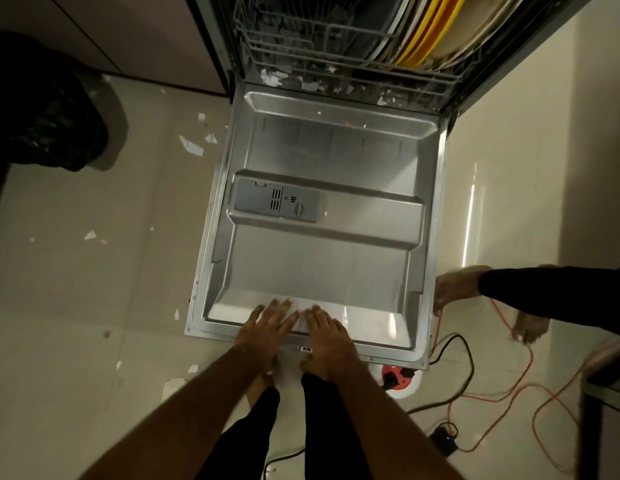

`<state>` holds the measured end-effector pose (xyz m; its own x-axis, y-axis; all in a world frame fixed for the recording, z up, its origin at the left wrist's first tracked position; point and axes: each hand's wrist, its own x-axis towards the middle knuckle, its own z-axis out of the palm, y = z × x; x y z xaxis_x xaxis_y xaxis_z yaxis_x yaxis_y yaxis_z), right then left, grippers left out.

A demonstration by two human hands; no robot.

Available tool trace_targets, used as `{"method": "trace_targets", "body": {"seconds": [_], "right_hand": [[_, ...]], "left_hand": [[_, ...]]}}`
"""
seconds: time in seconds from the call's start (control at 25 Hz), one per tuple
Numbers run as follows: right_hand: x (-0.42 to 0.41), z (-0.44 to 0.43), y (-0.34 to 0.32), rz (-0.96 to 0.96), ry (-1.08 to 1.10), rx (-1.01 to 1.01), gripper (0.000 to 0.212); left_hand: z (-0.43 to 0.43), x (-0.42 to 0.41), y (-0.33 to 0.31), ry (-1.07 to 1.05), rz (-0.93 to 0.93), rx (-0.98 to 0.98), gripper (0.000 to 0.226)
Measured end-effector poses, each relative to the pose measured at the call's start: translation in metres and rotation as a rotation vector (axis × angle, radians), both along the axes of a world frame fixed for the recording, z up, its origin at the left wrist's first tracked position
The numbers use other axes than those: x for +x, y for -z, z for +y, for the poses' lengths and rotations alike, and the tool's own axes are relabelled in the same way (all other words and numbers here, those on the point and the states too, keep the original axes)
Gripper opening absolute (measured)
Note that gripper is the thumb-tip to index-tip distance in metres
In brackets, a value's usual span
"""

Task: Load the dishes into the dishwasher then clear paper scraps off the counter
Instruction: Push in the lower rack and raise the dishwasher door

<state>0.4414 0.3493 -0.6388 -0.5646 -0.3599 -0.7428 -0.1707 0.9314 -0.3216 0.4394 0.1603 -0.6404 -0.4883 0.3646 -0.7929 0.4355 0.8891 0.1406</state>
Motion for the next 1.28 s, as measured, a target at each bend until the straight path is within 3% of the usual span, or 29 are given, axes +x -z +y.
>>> {"method": "trace_targets", "body": {"seconds": [0.12, 0.28, 0.52, 0.68, 0.92, 1.16, 1.2, 1.28], "right_hand": [[0.028, -0.009, 0.013, 0.118, -0.023, 0.094, 0.124], [0.034, -0.014, 0.032, 0.22, -0.056, 0.176, 0.115], [0.024, -0.009, 0.031, 0.256, -0.195, 0.264, 0.104], [0.016, -0.02, 0.015, 0.29, -0.223, 0.294, 0.074], [0.0, -0.029, -0.05, 0.263, -0.222, 0.31, 0.055], [-0.047, -0.025, -0.17, 0.129, -0.185, 0.249, 0.082], [-0.058, -0.023, -0.19, 0.098, -0.178, 0.228, 0.089], [-0.085, -0.018, -0.232, 0.036, -0.199, 0.212, 0.107]], "left_hand": [[-0.004, 0.021, 0.018, -0.019, 0.109, 0.044, 0.107], [-0.002, 0.009, 0.034, 0.052, 0.245, 0.105, 0.086], [-0.006, -0.016, 0.036, 0.186, 0.198, 0.058, 0.115], [-0.009, -0.012, 0.027, 0.235, 0.232, 0.041, 0.127], [-0.01, -0.021, -0.039, 0.346, 0.173, -0.02, 0.132], [-0.017, -0.052, -0.163, 0.367, 0.233, 0.093, 0.098], [-0.018, -0.063, -0.186, 0.36, 0.251, 0.111, 0.102], [-0.021, -0.085, -0.23, 0.365, 0.297, 0.105, 0.134]]}}
